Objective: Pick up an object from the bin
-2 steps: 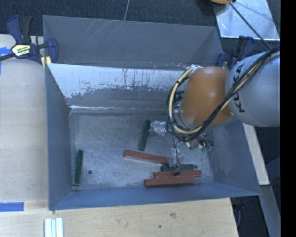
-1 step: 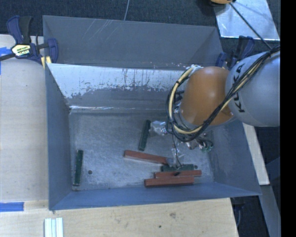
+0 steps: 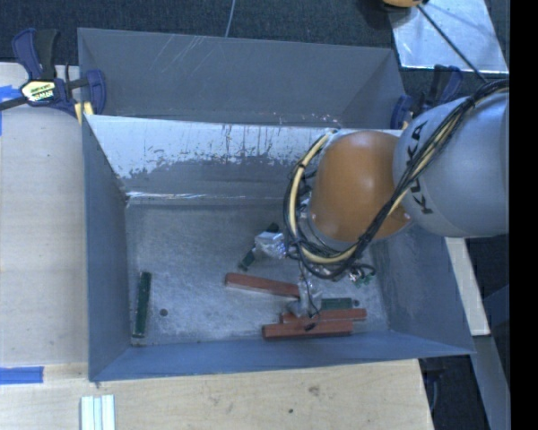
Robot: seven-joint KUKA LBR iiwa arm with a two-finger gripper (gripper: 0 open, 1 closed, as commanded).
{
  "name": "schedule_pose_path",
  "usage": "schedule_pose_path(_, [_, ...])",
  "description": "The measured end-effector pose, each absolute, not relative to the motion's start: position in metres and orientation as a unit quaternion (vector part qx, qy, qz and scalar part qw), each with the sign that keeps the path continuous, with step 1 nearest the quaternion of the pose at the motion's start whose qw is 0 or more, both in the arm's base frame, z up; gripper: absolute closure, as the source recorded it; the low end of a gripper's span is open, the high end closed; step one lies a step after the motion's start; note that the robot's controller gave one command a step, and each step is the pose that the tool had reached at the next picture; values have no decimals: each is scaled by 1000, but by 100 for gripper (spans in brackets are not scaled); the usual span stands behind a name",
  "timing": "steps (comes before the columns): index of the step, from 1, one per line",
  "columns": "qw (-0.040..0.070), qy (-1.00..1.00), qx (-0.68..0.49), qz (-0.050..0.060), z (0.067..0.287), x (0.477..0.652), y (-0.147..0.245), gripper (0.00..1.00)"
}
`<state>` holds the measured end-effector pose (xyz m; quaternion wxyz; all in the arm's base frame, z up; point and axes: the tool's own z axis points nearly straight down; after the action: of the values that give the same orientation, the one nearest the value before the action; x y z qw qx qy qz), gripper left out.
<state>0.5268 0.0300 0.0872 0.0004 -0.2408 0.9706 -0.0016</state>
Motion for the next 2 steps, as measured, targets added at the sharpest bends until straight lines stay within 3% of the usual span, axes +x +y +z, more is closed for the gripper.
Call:
schedule_pose_path(1, [3,941,-338,1,92,519,61,0])
schedule_pose_path(2, [2,967,-256,0,72,496,72,100])
